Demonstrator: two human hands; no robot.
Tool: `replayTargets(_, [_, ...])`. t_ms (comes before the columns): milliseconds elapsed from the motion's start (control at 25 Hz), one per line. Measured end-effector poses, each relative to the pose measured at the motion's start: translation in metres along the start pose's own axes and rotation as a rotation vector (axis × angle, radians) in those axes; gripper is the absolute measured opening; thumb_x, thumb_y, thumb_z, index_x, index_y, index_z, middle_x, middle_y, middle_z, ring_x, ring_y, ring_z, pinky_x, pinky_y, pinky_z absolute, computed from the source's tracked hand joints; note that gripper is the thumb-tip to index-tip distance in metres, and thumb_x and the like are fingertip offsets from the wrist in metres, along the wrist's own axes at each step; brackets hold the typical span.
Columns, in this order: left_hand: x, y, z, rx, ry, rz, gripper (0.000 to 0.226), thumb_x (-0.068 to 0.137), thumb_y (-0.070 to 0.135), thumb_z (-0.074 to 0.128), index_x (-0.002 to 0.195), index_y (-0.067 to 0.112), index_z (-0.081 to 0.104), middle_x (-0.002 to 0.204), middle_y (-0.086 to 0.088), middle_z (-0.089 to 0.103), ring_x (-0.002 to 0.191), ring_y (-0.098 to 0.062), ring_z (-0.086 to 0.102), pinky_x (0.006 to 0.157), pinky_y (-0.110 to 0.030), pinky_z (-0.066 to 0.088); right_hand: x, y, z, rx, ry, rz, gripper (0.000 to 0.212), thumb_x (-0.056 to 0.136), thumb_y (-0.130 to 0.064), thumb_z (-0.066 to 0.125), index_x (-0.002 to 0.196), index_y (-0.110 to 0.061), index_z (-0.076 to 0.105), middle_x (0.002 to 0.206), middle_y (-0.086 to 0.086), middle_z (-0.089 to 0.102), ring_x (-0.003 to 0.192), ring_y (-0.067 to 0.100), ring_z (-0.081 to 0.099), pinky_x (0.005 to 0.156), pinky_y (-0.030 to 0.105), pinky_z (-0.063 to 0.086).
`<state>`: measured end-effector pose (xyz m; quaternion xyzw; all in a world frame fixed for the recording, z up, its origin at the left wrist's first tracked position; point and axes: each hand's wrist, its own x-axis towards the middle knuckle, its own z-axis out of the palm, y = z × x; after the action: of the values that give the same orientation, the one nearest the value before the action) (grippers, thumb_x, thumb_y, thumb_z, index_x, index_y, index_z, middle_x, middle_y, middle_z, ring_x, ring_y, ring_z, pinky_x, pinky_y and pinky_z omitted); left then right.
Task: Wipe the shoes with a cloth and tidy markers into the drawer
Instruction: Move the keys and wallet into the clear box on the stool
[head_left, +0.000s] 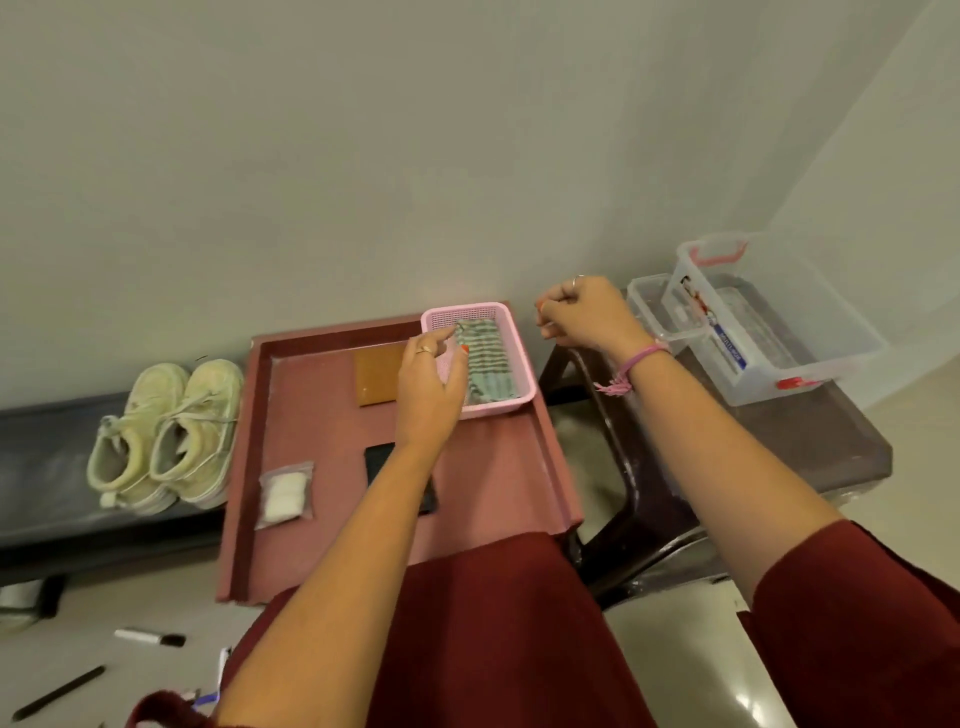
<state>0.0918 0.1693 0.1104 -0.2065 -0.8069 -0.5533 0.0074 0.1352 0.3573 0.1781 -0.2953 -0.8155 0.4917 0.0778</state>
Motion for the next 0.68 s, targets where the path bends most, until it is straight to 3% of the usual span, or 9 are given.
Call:
replayTargets(160, [-0.012,-0.036,-0.052,-0.018,0.115,-0.094,0.029,0.094,0.016,0.056,0.123,0.010,0.059,0.122,-0.004,0.057,0.108,-0.013,0.058,0.092,-0.022,0.046,-0.015,-0.001,0.058,0.018,-0.090,0.023,0.021,0.087,-0.005,0.054,0.073,-0.015,0.065,0.075,0.000,0.068,0.059,0.011,0.065,0.057,0.024,0.054])
replayTargets(240, [-0.019,-0.057,-0.072,-0.028,0.150,-0.159,0.029,0.095,0.019,0.055,0.124,0.014,0.057,0.123,-0.001,0.056,0.106,-0.008,0.057,0.088,-0.016,0.044,-0.015,0.000,0.089,0.034,-0.115,0.051,0.021,0.088,-0.003,0.052,0.075,-0.015,0.064,0.077,0.001,0.067,0.060,0.012,0.064,0.055,0.023,0.054])
replayTargets(400, [-0.042,-0.098,-0.082,-0.113,0.177,-0.321,0.031,0.095,0.020,0.056,0.125,0.017,0.053,0.122,0.002,0.058,0.104,-0.004,0.057,0.092,-0.017,0.043,-0.008,0.016,0.146,0.067,-0.144,0.152,0.022,0.087,0.002,0.051,0.073,-0.013,0.060,0.079,0.009,0.063,0.060,0.012,0.060,0.060,0.026,0.053])
replayTargets(480, [-0.052,-0.119,-0.078,-0.151,0.167,-0.418,0.032,0.095,0.022,0.057,0.126,0.018,0.053,0.121,0.004,0.060,0.101,0.003,0.057,0.091,-0.015,0.044,-0.001,0.025,0.171,0.018,-0.171,0.157,0.020,0.087,0.001,0.052,0.073,-0.011,0.060,0.083,0.010,0.064,0.071,0.015,0.063,0.076,0.035,0.055])
replayTargets(560, [-0.060,-0.140,-0.074,-0.198,0.144,-0.483,0.031,0.094,0.020,0.059,0.124,0.017,0.053,0.118,0.004,0.061,0.093,0.013,0.058,0.084,-0.005,0.044,0.010,0.032,0.193,-0.063,-0.203,0.148,0.018,0.085,0.000,0.051,0.076,-0.007,0.065,0.100,0.012,0.066,0.095,0.021,0.063,0.091,0.040,0.049])
replayTargets(640, [-0.065,-0.160,-0.070,-0.220,0.113,-0.545,0.031,0.093,0.018,0.059,0.124,0.016,0.052,0.116,0.004,0.060,0.088,0.019,0.057,0.081,-0.006,0.045,0.026,0.038,0.214,-0.161,-0.199,0.127,0.020,0.084,-0.002,0.053,0.095,0.007,0.067,0.120,0.017,0.063,0.111,0.028,0.059,0.098,0.039,0.045])
replayTargets(680, [-0.066,-0.166,-0.068,-0.223,0.099,-0.579,0.032,0.093,0.018,0.059,0.125,0.016,0.051,0.116,0.005,0.059,0.088,0.018,0.057,0.080,-0.009,0.045,0.033,0.039,0.223,-0.216,-0.193,0.109,0.023,0.085,-0.004,0.054,0.100,0.010,0.065,0.118,0.020,0.063,0.111,0.033,0.058,0.097,0.039,0.045])
